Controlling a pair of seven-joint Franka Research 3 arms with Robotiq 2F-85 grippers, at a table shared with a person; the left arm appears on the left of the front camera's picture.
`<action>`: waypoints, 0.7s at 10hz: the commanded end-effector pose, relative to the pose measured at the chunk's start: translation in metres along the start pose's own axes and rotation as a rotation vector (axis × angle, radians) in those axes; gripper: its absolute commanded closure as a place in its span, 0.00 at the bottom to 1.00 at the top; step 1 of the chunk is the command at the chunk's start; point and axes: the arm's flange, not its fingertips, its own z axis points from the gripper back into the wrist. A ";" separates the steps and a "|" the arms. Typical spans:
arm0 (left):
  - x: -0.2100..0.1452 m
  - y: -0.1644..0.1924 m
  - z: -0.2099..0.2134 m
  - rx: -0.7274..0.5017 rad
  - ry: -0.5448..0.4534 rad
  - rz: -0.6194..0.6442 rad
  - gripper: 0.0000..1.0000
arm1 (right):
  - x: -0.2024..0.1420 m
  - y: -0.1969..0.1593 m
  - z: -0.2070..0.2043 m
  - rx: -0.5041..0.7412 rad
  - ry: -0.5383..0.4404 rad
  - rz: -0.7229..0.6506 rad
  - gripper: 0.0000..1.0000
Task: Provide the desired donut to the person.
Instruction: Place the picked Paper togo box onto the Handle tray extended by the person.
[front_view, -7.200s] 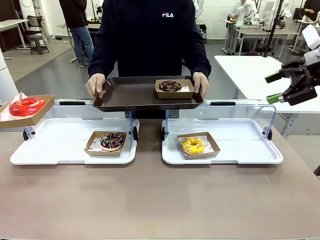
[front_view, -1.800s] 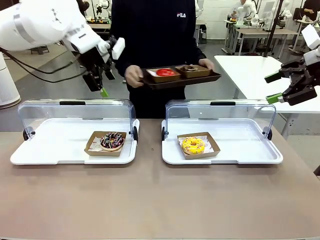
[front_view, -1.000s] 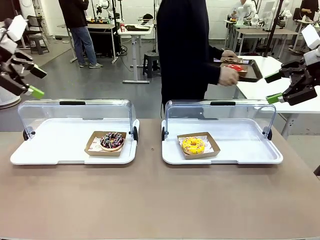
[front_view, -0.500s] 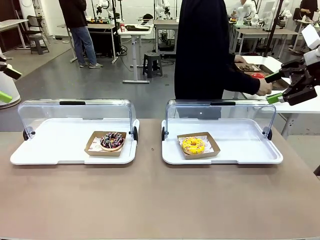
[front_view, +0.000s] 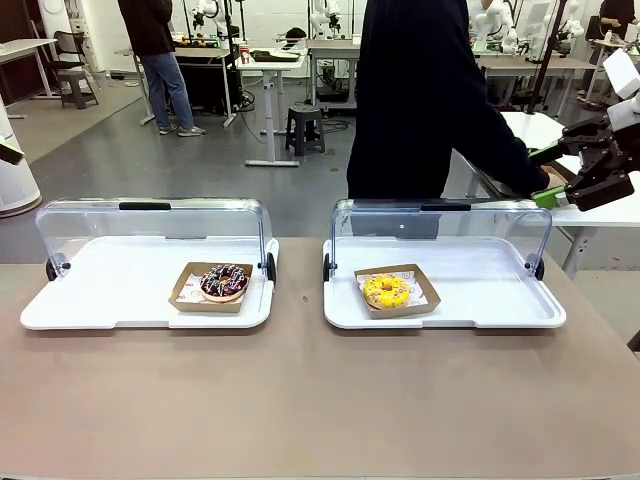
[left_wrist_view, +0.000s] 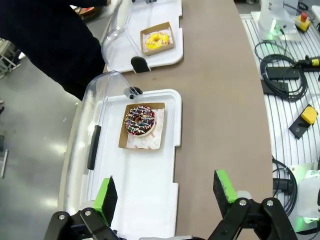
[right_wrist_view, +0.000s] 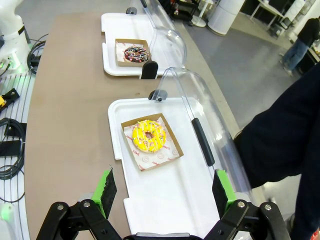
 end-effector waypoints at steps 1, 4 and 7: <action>-0.017 0.008 0.014 0.010 -0.092 0.017 0.00 | -0.001 -0.001 -0.001 -0.002 -0.018 0.009 0.00; -0.044 -0.002 0.023 0.047 -0.214 -0.010 0.00 | -0.001 -0.001 -0.001 -0.002 -0.018 0.009 0.00; -0.058 -0.008 0.023 0.042 -0.242 0.008 0.00 | -0.001 -0.001 -0.001 -0.002 -0.018 0.009 0.00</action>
